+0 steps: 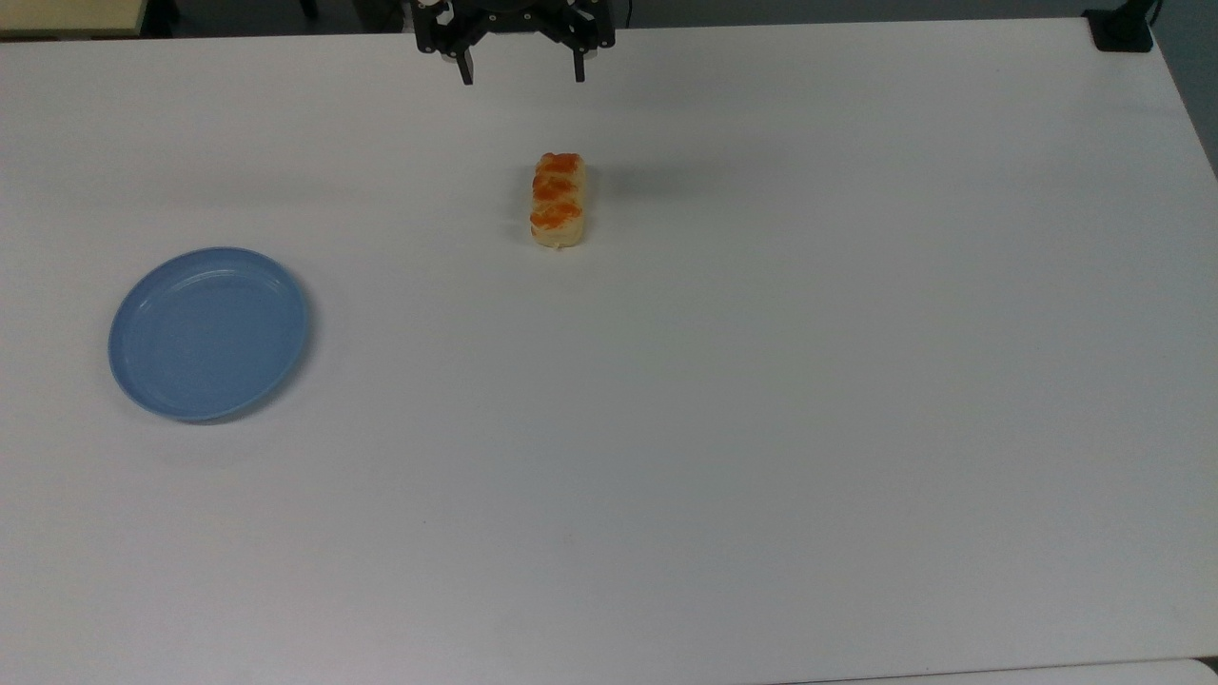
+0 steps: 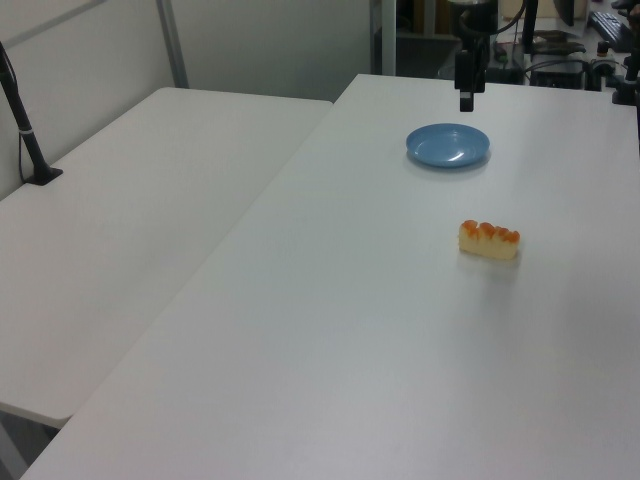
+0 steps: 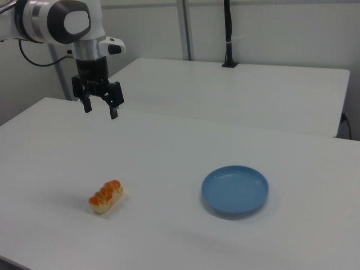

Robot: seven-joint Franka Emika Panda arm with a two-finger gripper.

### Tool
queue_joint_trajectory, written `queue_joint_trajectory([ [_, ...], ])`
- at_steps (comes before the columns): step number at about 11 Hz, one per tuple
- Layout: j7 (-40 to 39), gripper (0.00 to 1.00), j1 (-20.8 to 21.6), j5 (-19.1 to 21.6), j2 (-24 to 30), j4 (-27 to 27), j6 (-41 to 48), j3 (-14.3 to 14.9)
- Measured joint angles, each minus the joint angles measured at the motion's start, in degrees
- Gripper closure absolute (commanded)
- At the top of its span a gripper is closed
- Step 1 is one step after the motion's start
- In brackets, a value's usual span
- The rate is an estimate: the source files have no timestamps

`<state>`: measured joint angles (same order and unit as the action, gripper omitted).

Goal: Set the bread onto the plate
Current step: 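Move the open gripper over the orange-topped bread roll and lower it, then close the gripper on the bread roll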

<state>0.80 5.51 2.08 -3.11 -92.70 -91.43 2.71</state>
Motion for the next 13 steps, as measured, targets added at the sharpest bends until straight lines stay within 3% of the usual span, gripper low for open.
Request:
queue_joint_trajectory([
  [3, 2.5, 0.00, 2.0, 0.0, 0.0, -2.0, 0.0, -0.1],
  [8, 11.1, 0.00, 9.7, -0.6, -2.3, -13.6, -12.2, -0.2],
  [13, 10.5, 0.00, 8.4, -9.0, -5.2, -23.3, -19.2, 0.3],
])
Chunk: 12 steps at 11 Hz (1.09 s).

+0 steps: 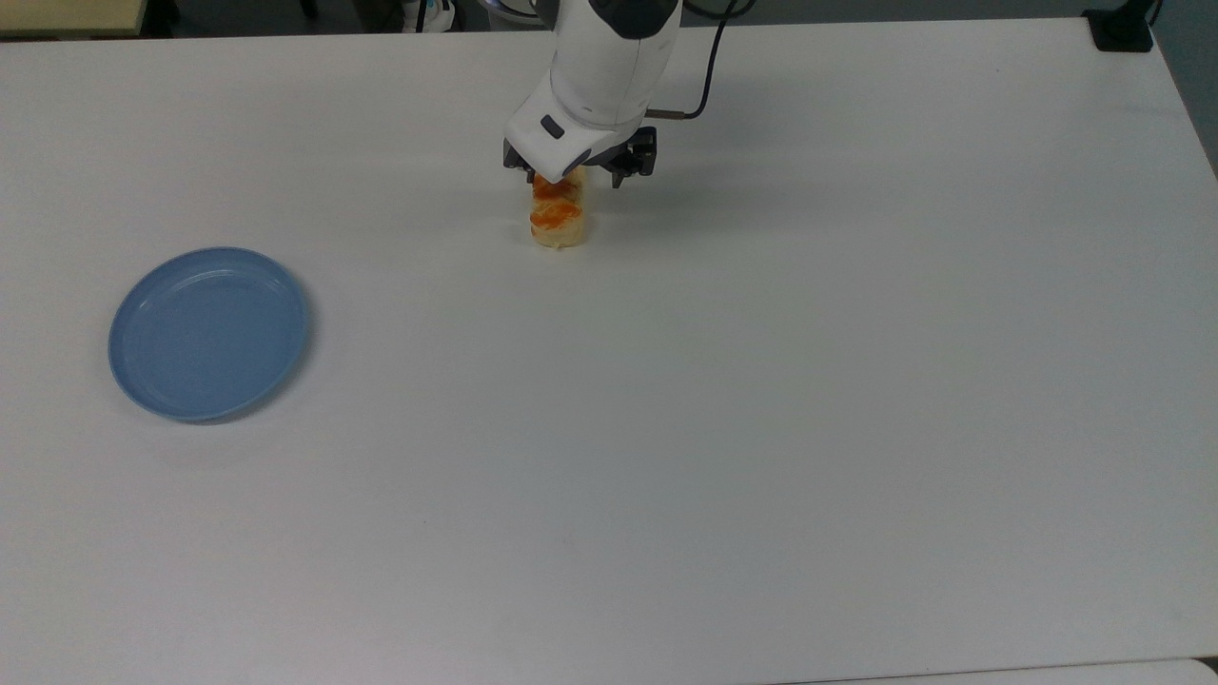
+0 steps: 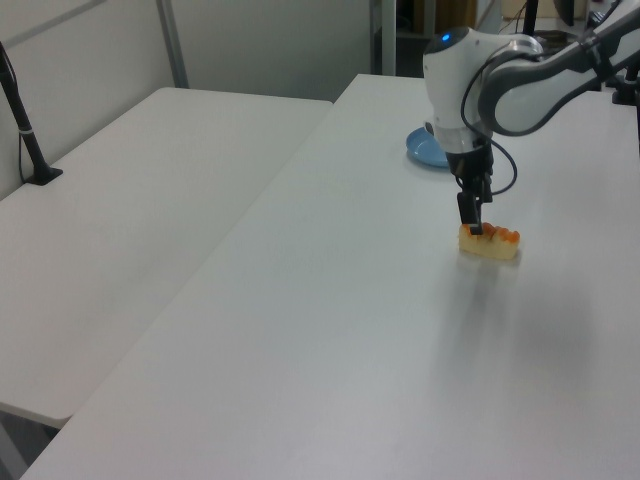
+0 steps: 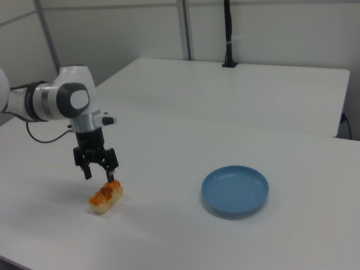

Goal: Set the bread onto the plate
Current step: 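Close the gripper on the bread roll, then lift the held bread roll and carry it over the blue plate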

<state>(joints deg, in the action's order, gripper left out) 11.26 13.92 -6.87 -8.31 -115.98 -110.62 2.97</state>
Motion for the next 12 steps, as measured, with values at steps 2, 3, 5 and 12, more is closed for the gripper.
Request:
queue_joint_trajectory([
  [2, 0.0, 0.11, 0.0, -1.1, -0.5, -3.5, -3.6, 0.0],
  [3, 0.0, 0.31, -0.4, -1.7, -1.6, -4.5, -5.5, 0.0],
  [5, 0.0, 0.85, -1.5, -2.3, -3.5, -4.8, -8.4, 0.1],
  [12, -9.4, 0.78, -3.7, -1.2, -2.1, 7.9, -0.7, 5.6],
])
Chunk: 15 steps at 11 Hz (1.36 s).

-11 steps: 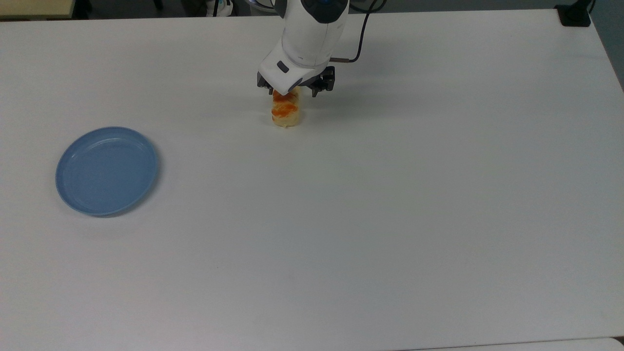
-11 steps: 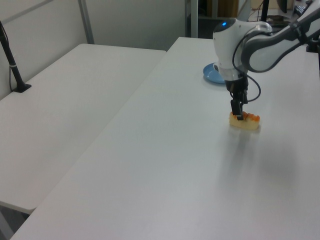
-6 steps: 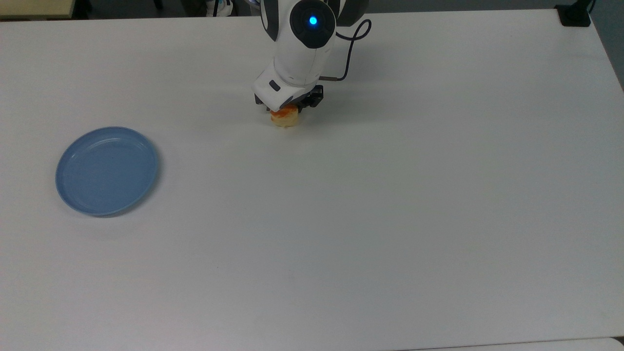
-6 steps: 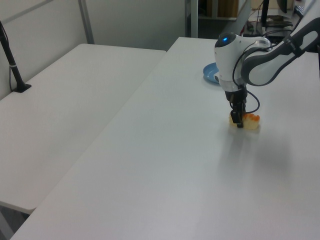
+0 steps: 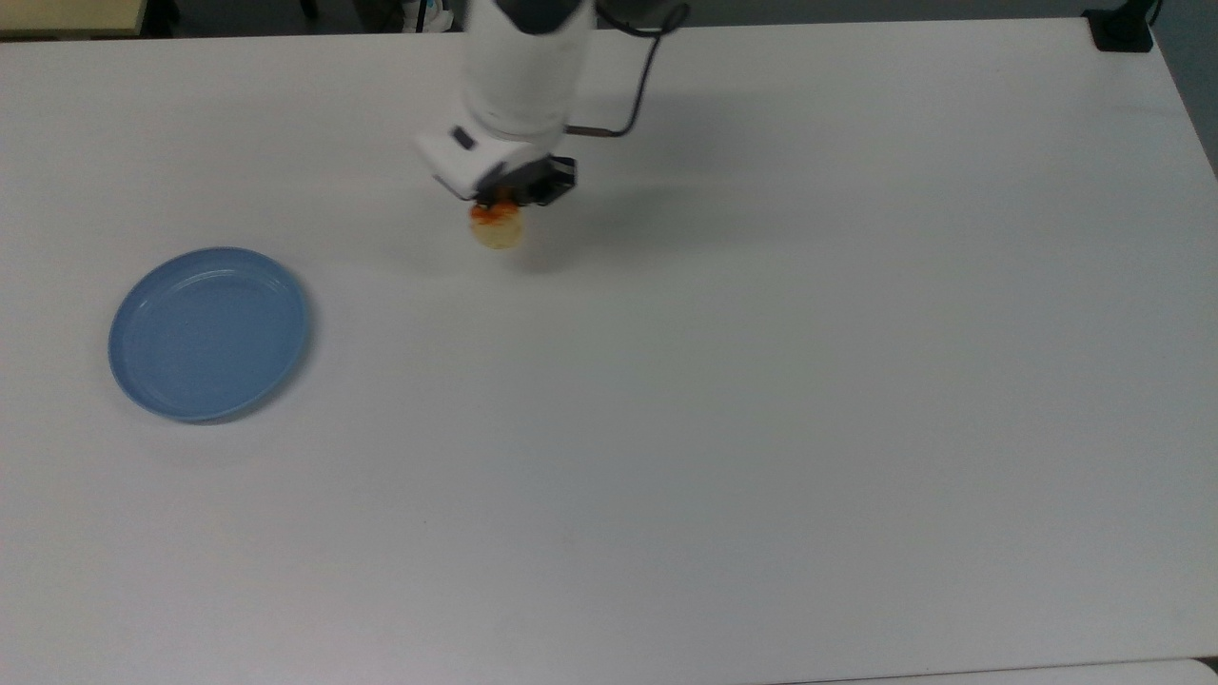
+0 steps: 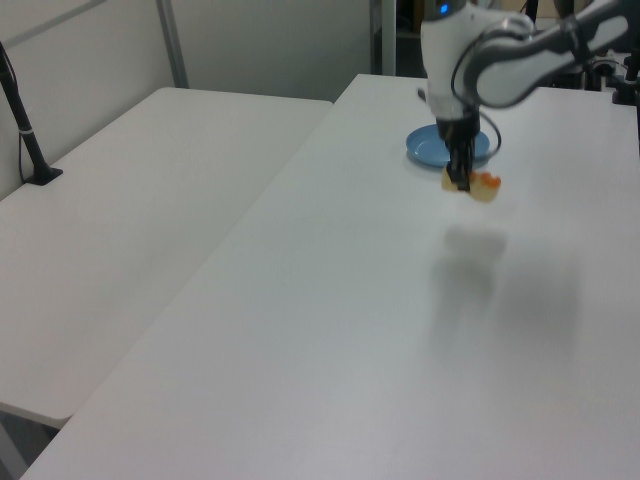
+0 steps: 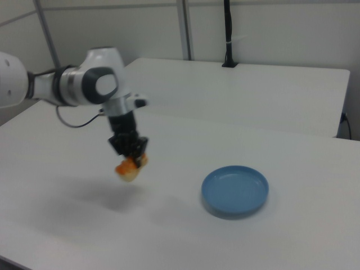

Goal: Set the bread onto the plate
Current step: 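Lift the held bread roll and carry it over the blue plate, then lower the bread roll onto the blue plate and open the gripper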

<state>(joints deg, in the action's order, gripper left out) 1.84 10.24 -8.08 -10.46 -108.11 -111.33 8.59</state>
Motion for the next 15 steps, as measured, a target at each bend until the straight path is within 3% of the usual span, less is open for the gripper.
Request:
queue_joint_trajectory([
  [3, -12.6, 0.75, -6.0, 2.2, -2.6, 8.5, 0.6, 7.5],
  [4, -14.2, 0.75, -8.4, 3.4, -6.2, 12.1, 0.6, 8.9],
  [7, -14.8, 0.74, -13.4, 5.3, -18.9, 20.8, -5.8, 9.2],
  [9, -12.8, 0.56, -14.5, 7.7, -23.1, 22.9, -10.1, 9.3],
  [10, -11.1, 0.21, -14.8, 8.3, -24.0, 23.6, -11.6, 9.3],
  [11, -9.9, 0.00, -14.9, 8.4, -24.6, 23.9, -13.0, 9.3],
  [15, -8.9, 0.00, -14.8, 8.4, -26.3, 24.1, -15.9, 9.3],
])
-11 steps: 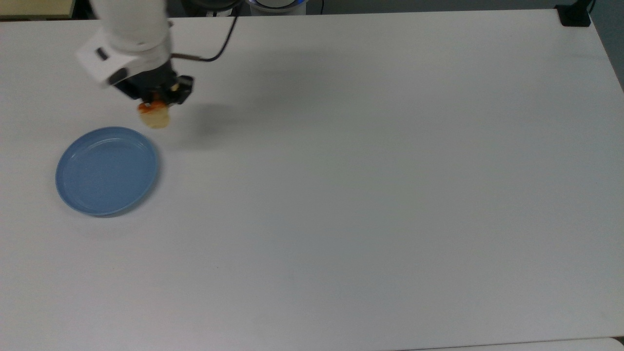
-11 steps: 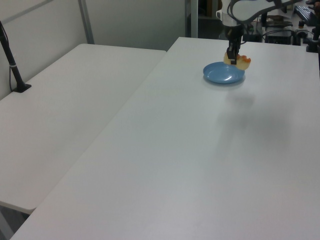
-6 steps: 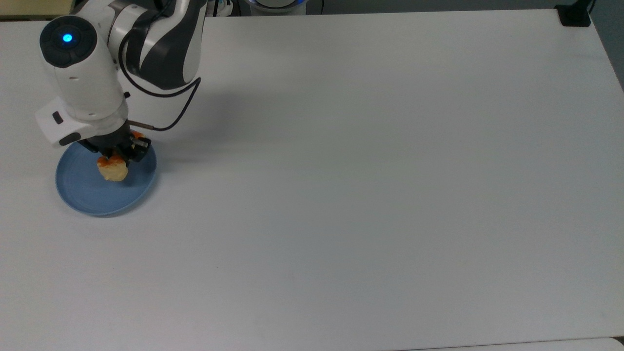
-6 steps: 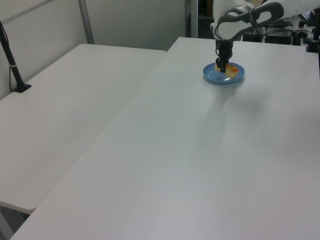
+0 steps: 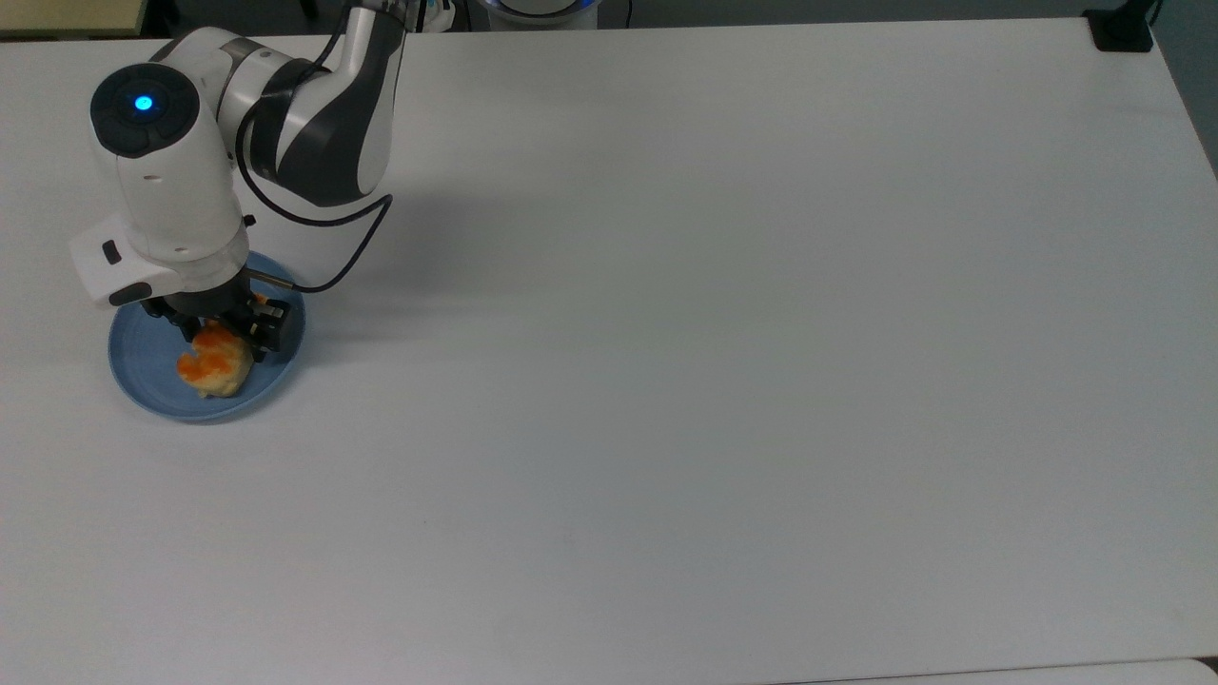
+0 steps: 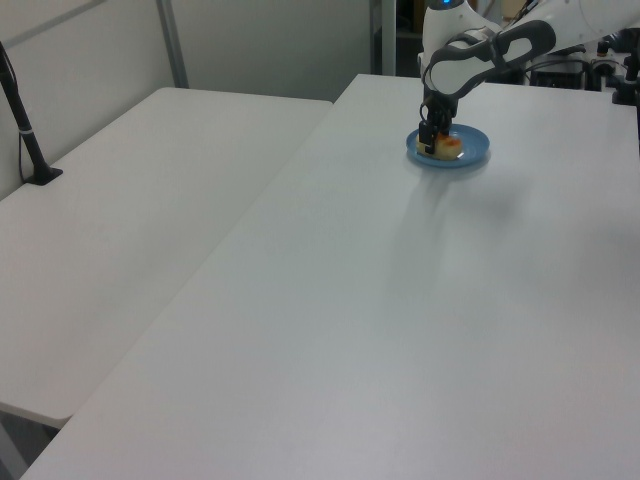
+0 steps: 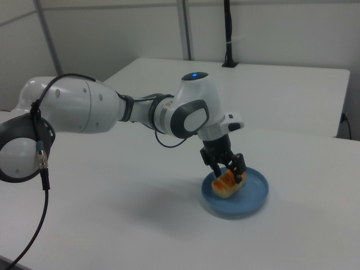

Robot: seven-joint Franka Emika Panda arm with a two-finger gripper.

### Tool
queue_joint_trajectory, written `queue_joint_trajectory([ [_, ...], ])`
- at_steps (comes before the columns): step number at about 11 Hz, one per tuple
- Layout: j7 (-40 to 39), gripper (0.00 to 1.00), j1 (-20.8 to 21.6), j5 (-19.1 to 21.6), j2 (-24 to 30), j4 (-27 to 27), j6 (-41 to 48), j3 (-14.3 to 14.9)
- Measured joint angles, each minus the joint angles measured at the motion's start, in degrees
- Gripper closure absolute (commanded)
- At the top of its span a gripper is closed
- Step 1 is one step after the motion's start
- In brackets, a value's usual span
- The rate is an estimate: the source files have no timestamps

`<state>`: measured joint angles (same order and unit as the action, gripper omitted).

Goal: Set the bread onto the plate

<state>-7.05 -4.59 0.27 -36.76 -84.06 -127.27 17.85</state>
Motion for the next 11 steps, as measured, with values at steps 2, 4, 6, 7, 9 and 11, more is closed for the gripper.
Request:
queue_joint_trajectory([
  [2, 0.2, 0.00, 0.4, 0.0, 1.6, 1.4, -0.1, -0.1],
  [4, 0.2, 0.00, 1.3, 0.0, 8.1, -0.4, 3.3, -0.5],
  [6, 1.8, 0.00, 4.2, 0.0, 17.9, -5.0, 13.4, -1.8],
  [7, 4.8, 0.00, 5.4, -0.6, 23.0, -6.8, 19.8, -4.0],
  [9, 11.9, 0.00, 6.3, -3.8, 30.6, -8.6, 28.9, -10.2],
  [11, 14.5, 0.00, 7.2, -4.8, 33.9, -9.6, 32.2, -14.0],
])
